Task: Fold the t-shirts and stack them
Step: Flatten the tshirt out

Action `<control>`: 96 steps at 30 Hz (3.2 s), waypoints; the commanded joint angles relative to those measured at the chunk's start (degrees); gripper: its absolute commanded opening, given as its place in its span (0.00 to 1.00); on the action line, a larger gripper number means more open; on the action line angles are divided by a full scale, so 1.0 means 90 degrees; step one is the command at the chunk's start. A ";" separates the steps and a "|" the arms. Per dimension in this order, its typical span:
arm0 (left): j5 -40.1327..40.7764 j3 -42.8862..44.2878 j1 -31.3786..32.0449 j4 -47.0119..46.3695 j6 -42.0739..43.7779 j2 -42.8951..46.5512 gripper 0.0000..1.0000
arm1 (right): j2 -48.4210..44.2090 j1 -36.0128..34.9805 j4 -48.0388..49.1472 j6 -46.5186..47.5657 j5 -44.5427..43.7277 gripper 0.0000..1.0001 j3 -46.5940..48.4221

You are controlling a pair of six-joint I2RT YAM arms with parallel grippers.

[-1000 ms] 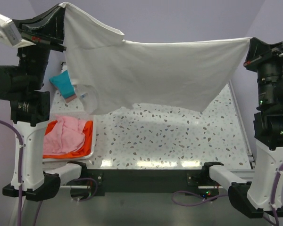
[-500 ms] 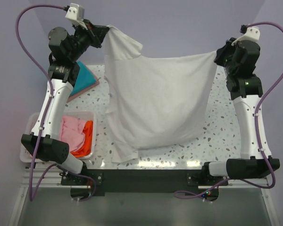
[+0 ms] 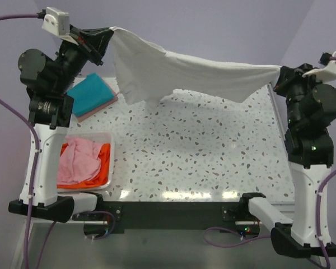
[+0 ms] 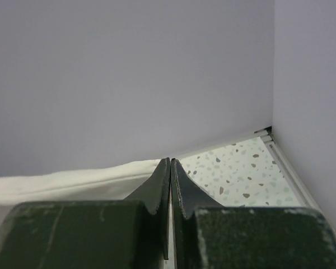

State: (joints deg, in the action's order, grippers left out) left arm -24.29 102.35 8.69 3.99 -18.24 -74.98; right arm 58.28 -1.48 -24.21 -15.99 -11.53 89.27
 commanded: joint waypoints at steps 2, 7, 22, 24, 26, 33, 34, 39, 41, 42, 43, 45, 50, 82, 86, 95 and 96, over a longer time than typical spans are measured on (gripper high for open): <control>0.0072 -0.0044 -0.0018 0.0113 0.0132 0.0723 0.00 | -0.0625 0.0008 0.0229 0.0263 -0.0574 0.00 0.0061; 0.0258 0.0493 -0.0018 0.0377 0.0415 0.1046 0.00 | -0.0841 0.0008 0.0004 0.0380 -0.0818 0.00 0.0675; -0.0943 0.0036 -0.0018 -0.1095 -0.0979 -0.0173 0.00 | 0.0193 0.0008 0.0852 0.0595 -0.1443 0.00 0.0033; -0.1050 -0.0083 -0.0018 -0.1117 -0.1118 -0.0766 0.00 | 0.0642 0.0008 0.0999 0.0585 -0.1463 0.00 -0.0319; -0.0993 -0.0170 -0.0008 -0.1156 -0.1108 -0.1169 0.00 | 0.0974 0.0017 0.1234 0.0537 -0.1531 0.00 -0.0562; -0.0700 -0.0123 -0.0008 -0.1635 -0.1031 -0.3678 0.19 | 0.3073 0.0057 0.1693 0.0478 -0.1785 0.00 -0.0389; -0.0631 -0.0006 -0.0008 -0.1606 -0.1030 -0.3942 0.42 | 0.3558 0.0066 0.1694 0.0439 -0.1843 0.00 -0.0311; -0.0084 0.0591 0.0011 -0.1537 -0.0991 -0.4968 0.87 | 0.4559 0.0076 0.1333 0.0312 -0.1767 0.73 0.0392; -0.0113 0.0553 0.0031 -0.1381 -0.1001 -0.4863 0.90 | 0.4560 0.0076 0.1254 0.0253 -0.1649 0.92 0.0335; -0.0065 0.0446 0.0050 -0.1313 -0.0962 -0.4766 0.91 | 0.4501 0.0076 0.1254 0.0234 -0.1610 0.92 0.0257; -0.0064 0.0329 0.0070 -0.1158 -0.0933 -0.4658 0.91 | 0.4414 0.0076 0.1283 0.0234 -0.1513 0.93 0.0150; -0.0103 -0.0120 0.0128 -0.0952 -0.0874 -0.4268 0.91 | 0.4092 0.0076 0.1254 0.0243 -0.1405 0.93 -0.0221; 0.0364 -0.1330 0.0420 0.0170 -0.0708 -0.3408 0.91 | 0.3282 0.0066 0.0903 0.0058 -0.0840 0.93 -0.1371; 0.1391 -0.4057 0.1496 0.1871 -0.1177 -0.2948 0.92 | 0.2176 -0.1438 0.0746 -0.1924 0.0500 0.99 -0.4890; 0.1371 -0.4253 0.1496 0.1559 -0.1206 -0.3065 0.92 | 0.2235 -0.1457 0.0853 -0.2042 0.0354 0.99 -0.4987; 0.1479 -0.4028 0.1486 0.1472 -0.1020 -0.3583 0.92 | 0.2401 -0.1467 0.0951 -0.2110 -0.0291 0.99 -0.5027; 0.1498 -0.4028 0.1486 0.1423 -0.1011 -0.3612 0.92 | 0.2450 -0.1467 0.0971 -0.2110 -0.0349 0.99 -0.4998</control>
State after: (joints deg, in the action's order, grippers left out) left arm -11.70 65.41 22.46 19.40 -27.99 -105.10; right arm 79.22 -14.37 -17.87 -33.82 -10.61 42.92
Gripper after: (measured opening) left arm 0.925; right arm 0.985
